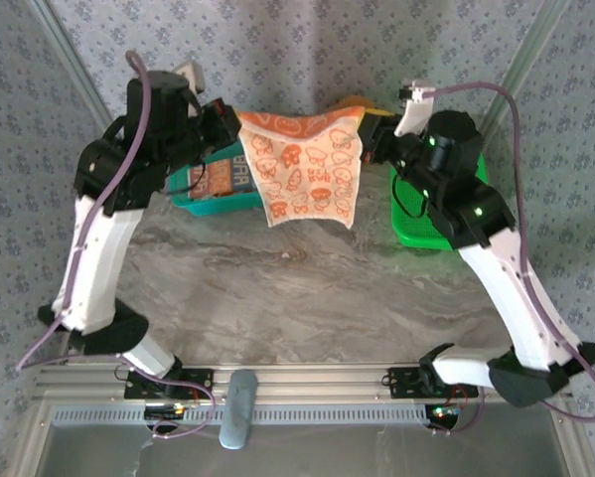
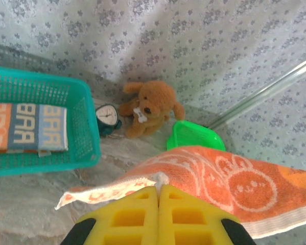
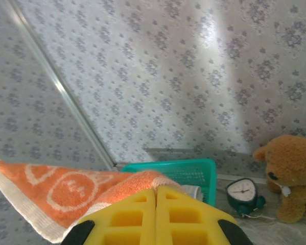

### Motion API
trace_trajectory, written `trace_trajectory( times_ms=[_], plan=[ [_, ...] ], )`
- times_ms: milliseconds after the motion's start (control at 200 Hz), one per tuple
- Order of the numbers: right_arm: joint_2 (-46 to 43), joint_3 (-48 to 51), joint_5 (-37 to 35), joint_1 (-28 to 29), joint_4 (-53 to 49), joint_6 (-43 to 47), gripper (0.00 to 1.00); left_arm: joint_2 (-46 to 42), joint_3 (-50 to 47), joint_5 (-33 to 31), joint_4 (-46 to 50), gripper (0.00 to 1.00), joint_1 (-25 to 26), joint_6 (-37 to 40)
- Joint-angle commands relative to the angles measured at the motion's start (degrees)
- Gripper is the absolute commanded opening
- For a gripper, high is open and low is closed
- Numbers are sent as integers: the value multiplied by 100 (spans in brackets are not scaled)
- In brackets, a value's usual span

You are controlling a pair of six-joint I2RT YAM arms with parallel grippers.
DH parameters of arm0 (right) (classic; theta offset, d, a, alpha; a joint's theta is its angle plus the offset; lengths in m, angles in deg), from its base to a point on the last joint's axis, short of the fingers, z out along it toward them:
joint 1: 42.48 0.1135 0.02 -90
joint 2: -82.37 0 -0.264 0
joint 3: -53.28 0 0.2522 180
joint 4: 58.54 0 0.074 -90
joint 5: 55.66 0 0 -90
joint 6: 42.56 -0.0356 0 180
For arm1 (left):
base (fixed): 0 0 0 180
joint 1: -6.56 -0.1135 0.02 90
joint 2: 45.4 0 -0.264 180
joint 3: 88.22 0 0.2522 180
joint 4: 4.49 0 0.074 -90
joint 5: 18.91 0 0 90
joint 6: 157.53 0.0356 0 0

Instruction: Fold and stack the towels

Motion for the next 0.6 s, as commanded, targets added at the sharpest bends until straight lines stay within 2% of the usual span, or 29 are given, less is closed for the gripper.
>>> trace_trajectory(
  times_ms=[0, 170, 340, 485, 595],
  plan=[
    [-555, 271, -241, 309, -268, 12, 0, -750, -692, -242, -360, 0, 186, -426],
    [-1233, 734, -699, 878, -545, -87, 0, -1622, -1608, -646, -650, 0, 787, -778],
    [-1317, 704, -1019, 1088, -842, -214, 0, -1734, -1766, -792, -681, 0, 1179, -1027],
    [-842, 512, -807, 882, -1076, -357, 0, -1402, -1792, -1035, -513, 0, 1134, -1136],
    [-401, 603, -229, 367, -957, -765, 0, -998, -1741, -706, -288, 0, 589, -1111]
  ],
)
